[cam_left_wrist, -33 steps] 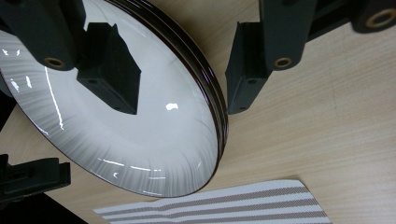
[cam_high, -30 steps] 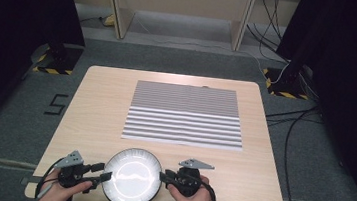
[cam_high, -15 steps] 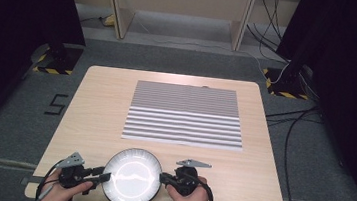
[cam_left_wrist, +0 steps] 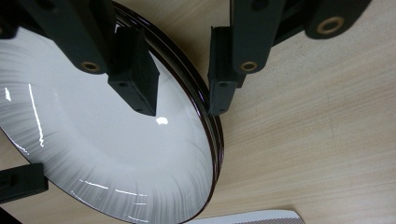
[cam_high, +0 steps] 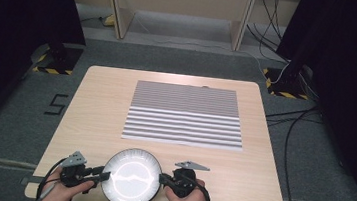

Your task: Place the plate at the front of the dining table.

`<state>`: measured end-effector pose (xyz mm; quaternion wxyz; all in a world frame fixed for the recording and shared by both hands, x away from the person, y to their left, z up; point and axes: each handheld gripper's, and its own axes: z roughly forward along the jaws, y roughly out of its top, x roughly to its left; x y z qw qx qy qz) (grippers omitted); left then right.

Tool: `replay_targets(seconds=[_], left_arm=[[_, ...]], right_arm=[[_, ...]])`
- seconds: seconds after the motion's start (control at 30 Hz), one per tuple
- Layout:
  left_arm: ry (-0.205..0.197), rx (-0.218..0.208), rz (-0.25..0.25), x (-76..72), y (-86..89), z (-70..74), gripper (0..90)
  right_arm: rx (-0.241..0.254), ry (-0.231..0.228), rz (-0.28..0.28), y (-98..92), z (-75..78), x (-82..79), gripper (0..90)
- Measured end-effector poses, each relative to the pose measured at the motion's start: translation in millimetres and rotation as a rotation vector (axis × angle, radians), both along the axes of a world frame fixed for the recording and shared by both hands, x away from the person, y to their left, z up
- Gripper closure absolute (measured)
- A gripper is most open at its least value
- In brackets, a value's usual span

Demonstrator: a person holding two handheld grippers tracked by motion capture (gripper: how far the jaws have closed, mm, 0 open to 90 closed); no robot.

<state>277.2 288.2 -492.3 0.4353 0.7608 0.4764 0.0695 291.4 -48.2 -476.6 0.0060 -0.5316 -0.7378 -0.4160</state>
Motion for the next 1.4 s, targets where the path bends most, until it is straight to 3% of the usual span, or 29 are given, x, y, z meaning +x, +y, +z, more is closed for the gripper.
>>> replay_targets(seconds=[0.23,0.4,0.5,0.63,0.8,0.93,0.97,1.03,1.17,1.27,1.4], left_arm=[[0.044,-0.050,0.008,3.1,3.7,0.1,62.7],[0.051,-0.064,0.012,4.6,9.4,2.6,63.7],[0.058,-0.061,0.008,3.9,13.4,7.0,62.8],[0.073,-0.070,0.006,3.0,16.3,9.4,62.9],[0.098,-0.065,0.008,4.0,16.9,11.4,64.9],[0.116,-0.081,0.001,4.4,12.3,7.1,67.2],[0.116,-0.080,-0.002,4.2,11.0,6.1,68.5],[0.070,-0.050,-0.008,2.9,9.0,7.5,70.6],[0.060,-0.039,-0.008,3.2,8.8,9.6,72.8],[0.052,-0.023,0.000,2.6,6.4,10.3,73.1],[0.061,-0.034,-0.002,3.6,7.7,9.9,73.4]], right_arm=[[0.011,0.014,0.001,8.6,-1.7,6.7,84.6],[0.037,0.055,0.027,13.3,-7.5,11.5,81.1],[0.011,0.053,0.057,16.9,-7.5,11.4,79.0],[0.027,0.064,0.070,16.4,-6.9,12.8,73.4],[0.041,0.034,0.091,17.6,-7.6,8.5,64.4],[0.063,0.027,0.078,16.6,-9.2,7.2,64.4],[0.074,0.023,0.070,16.2,-10.4,7.0,64.4],[0.093,0.020,0.055,16.0,-11.9,6.5,64.9],[0.086,0.014,0.056,15.1,-12.9,7.2,71.3],[0.095,0.036,0.054,11.8,-13.9,10.6,76.6],[0.154,0.100,0.043,7.8,-13.5,12.9,71.7]])
